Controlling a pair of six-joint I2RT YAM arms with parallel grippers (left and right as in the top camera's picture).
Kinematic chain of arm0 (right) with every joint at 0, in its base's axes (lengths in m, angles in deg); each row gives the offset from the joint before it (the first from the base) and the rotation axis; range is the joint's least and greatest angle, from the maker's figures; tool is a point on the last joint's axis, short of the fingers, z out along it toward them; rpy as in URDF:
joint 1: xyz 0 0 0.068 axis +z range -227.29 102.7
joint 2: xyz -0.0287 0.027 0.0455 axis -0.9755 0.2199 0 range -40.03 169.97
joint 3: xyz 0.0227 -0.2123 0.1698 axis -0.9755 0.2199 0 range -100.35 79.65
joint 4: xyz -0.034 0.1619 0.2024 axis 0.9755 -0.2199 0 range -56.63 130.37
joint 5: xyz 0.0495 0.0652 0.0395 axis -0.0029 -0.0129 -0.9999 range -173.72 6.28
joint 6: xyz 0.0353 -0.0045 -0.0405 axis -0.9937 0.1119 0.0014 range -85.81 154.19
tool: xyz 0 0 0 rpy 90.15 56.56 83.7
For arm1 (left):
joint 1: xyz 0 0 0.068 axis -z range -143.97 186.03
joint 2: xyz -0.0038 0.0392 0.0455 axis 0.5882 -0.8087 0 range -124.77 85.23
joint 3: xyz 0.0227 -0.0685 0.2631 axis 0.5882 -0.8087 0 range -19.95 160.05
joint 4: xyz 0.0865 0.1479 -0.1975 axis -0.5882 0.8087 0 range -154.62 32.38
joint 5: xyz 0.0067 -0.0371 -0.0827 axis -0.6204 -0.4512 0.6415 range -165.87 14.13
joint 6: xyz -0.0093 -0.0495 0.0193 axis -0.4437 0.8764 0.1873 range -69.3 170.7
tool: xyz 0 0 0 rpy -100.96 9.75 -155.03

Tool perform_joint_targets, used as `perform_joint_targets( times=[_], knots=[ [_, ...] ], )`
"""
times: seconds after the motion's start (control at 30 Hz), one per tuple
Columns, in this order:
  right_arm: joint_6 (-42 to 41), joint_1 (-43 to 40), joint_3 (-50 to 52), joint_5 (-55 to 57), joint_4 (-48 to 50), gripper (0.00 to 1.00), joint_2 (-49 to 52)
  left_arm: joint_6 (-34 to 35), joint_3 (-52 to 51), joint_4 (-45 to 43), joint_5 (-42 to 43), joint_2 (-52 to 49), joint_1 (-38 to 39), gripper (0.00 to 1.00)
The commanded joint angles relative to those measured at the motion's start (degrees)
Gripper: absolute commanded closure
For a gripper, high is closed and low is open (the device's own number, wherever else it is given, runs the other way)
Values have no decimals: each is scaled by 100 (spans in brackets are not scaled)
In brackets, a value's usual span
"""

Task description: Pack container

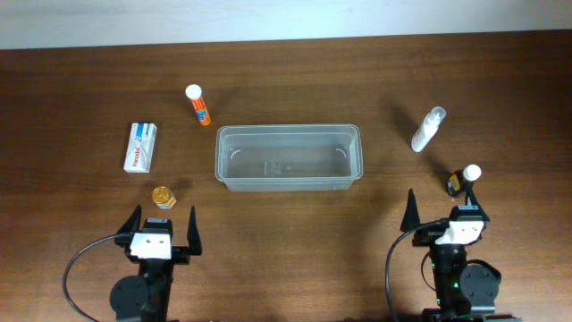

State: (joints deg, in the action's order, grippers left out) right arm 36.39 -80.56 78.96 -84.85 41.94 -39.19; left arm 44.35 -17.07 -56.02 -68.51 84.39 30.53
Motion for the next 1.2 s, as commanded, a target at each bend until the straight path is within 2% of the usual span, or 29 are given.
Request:
perform_joint_targets(
  times=[0.0, 0.27, 0.4, 0.53, 0.77, 1.03, 1.17],
  knots=[
    [37, 35, 37, 26, 205, 2, -66, 31, -39, -17, 81, 50, -28, 1],
    [-9, 35, 9, -157, 306, 2, -66, 31, -39, -17, 81, 50, -31, 1],
    [-723, 24, -291, -166, 79, 2, -28, 31, -39, -17, 81, 50, -31, 1],
    [-894, 24, -935, -201, -315, 2, 385, 31, -39, -17, 81, 50, -28, 1],
    [-892, 26, -3038, -564, -1530, 2, 2564, 31, -39, -17, 81, 50, -28, 1],
    [-892, 24, -6526, -1012, -4271, 2, 5755, 31, -39, -17, 81, 50, -28, 1],
    [-890, 26, -7659, -1198, -5084, 2, 6841, 31, -39, -17, 81, 50, -31, 0]
  ],
)
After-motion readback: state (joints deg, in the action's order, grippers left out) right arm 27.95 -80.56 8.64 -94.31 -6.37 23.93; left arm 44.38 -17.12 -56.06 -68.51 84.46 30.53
